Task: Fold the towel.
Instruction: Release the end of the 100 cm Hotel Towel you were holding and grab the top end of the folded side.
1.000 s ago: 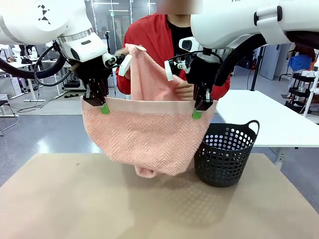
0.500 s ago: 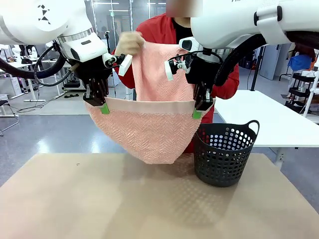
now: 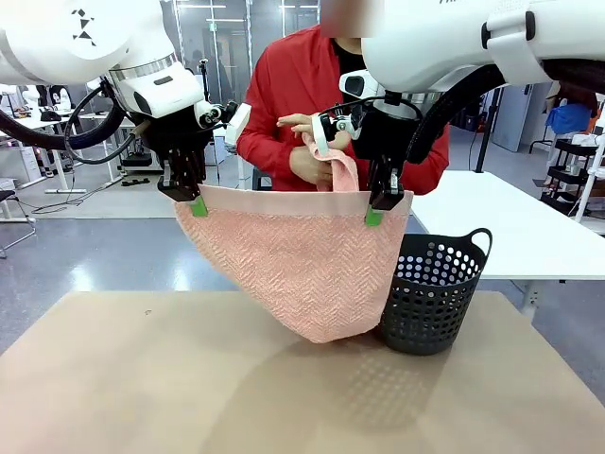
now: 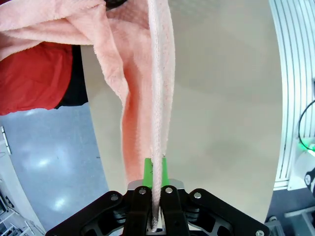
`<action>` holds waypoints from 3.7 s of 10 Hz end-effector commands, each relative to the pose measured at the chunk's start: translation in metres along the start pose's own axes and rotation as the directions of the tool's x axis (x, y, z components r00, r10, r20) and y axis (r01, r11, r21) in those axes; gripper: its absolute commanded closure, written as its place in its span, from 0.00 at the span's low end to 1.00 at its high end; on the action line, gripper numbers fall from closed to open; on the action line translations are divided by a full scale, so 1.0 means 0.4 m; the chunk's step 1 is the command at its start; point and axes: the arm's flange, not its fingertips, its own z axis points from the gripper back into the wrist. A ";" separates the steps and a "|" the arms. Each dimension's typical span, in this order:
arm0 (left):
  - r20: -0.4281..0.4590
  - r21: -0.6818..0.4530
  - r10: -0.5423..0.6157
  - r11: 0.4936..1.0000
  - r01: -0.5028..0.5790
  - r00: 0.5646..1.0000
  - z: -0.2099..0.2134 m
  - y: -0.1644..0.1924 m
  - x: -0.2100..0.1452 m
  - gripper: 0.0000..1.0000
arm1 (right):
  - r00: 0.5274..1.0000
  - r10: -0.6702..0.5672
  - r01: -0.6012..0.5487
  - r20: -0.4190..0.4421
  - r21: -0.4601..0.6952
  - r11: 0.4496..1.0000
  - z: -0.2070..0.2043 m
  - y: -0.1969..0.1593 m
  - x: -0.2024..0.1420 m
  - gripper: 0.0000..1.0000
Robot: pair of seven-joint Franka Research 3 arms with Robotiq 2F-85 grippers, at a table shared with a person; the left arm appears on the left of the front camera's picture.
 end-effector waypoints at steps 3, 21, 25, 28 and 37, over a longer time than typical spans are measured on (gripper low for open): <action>0.000 -0.002 0.001 1.000 -0.001 1.000 0.003 0.001 -0.002 1.00 | 1.000 0.004 -0.004 0.000 0.000 1.000 0.000 -0.001 -0.002 1.00; 0.000 -0.002 0.001 1.000 -0.001 1.000 0.003 0.001 -0.002 1.00 | 1.000 0.004 -0.004 0.000 0.000 1.000 0.000 -0.001 -0.002 1.00; 0.000 -0.002 0.001 1.000 -0.001 1.000 0.003 0.001 -0.002 1.00 | 1.000 0.004 -0.004 0.000 0.000 1.000 0.000 -0.001 -0.002 1.00; 0.000 -0.002 0.001 1.000 -0.001 1.000 0.003 0.001 -0.002 1.00 | 1.000 0.004 -0.004 0.000 0.000 1.000 0.000 -0.001 -0.002 1.00; 0.000 -0.002 0.001 1.000 -0.001 1.000 0.003 0.001 -0.002 1.00 | 1.000 0.004 -0.004 0.000 0.000 1.000 0.000 -0.001 -0.002 1.00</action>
